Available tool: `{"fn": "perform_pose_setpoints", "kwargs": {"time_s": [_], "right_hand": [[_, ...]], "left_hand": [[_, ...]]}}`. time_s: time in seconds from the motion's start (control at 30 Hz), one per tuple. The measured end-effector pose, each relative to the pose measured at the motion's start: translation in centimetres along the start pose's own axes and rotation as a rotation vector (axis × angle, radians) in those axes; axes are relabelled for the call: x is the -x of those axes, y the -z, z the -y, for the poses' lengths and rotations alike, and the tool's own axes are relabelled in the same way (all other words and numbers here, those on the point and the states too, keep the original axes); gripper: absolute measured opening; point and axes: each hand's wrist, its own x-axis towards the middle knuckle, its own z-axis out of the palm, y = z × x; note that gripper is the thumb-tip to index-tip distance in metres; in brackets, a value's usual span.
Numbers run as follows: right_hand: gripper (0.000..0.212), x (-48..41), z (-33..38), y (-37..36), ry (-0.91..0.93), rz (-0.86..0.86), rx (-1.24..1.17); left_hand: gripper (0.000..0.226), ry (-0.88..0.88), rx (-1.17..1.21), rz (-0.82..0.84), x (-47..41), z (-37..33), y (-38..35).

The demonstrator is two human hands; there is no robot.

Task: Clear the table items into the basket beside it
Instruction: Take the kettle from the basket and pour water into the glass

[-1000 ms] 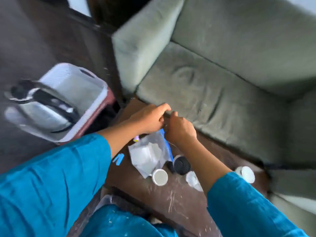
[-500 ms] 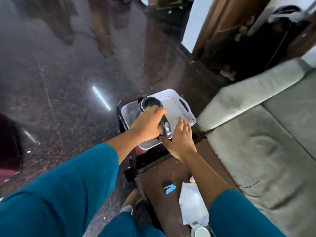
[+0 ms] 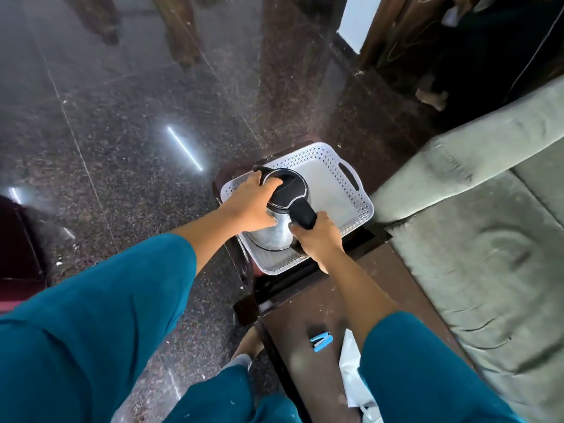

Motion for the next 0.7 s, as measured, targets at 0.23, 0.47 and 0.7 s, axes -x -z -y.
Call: {"fn": "perform_pose_setpoints", "kwargs": {"time_s": [0.23, 0.47, 0.7], "right_hand": [[0.031, -0.6, -0.5, -0.2, -0.047, 0.043, -0.190], [0.028, 0.6, -1.2, 1.0, -0.012, -0.031, -0.248], [0.027, 5.0, -3.9, 8.1, 0.017, -0.152, -0.339]], "left_hand": [[0.067, -0.012, -0.032, 0.011, -1.9, 0.5, 1.0], [0.062, -0.202, 0.024, -0.071, -1.7, -0.9, 2.9], [0.060, -0.408, 0.115, -0.199, 0.9, -8.9, 4.8]]}}
